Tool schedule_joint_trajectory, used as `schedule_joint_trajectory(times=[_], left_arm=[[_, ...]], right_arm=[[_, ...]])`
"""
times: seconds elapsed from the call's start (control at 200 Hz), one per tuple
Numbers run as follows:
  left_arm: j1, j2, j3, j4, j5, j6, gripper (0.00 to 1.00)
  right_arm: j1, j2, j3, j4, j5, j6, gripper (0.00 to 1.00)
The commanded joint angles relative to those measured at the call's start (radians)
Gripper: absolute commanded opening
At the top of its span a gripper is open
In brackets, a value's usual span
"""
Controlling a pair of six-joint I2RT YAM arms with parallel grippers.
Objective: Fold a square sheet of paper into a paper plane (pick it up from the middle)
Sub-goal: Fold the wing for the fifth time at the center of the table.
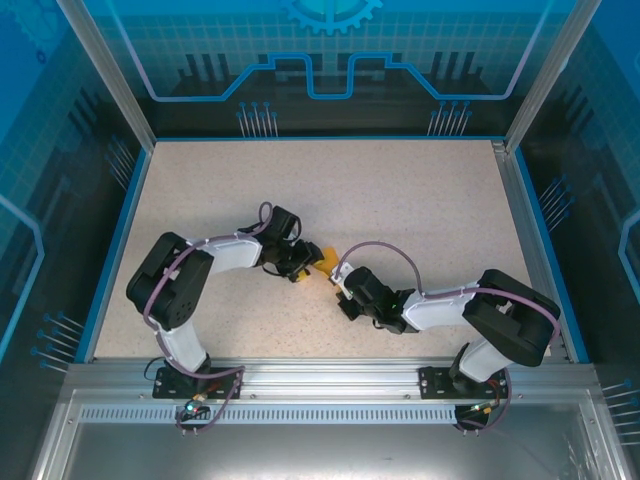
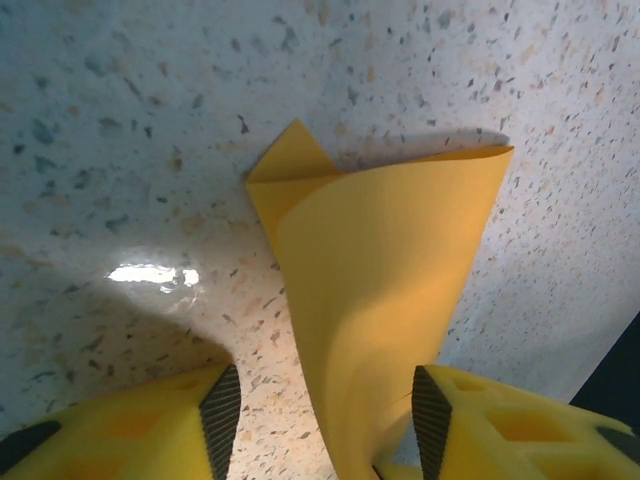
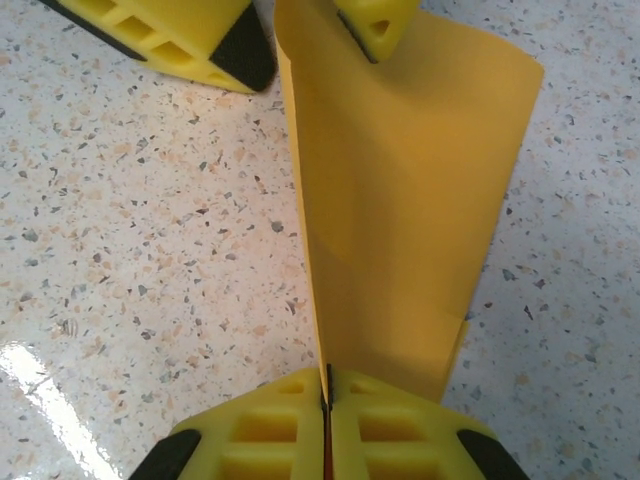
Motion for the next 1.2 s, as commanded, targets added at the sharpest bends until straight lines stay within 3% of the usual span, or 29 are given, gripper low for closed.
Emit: schedule_joint_trajectory(times=[0.0,0.355,0.78,1.01,1.195], left_arm=[[0.001,0.036,0.049,-0.017,0.032,-0.013,0.48],[0.016,0.047,0.091,-0.109,0.002,0.002,0.07],[0.035,0.053,0.1,-0.134,0.007,0.028,0.02],[0.035,0.048,0.096,-0.133,0.013,0.034,0.02],[0.037,0.01,0.077,-0.14,-0.006,0.041,0.12]], right_arm=[[-0.012,-0.005,-0.011,0.03,-0.019,0.014,0.08],[-0.012,-0.002,0.001,-0.013,-0.03,-0.01,0.14],[-0.013,-0.014,0.005,-0.047,-0.023,-0.03,0.19],[-0.012,-0.005,0.021,-0.055,-0.022,-0.024,0.12],[-0.021,-0.015,0.028,-0.055,-0.074,-0.007,0.01]])
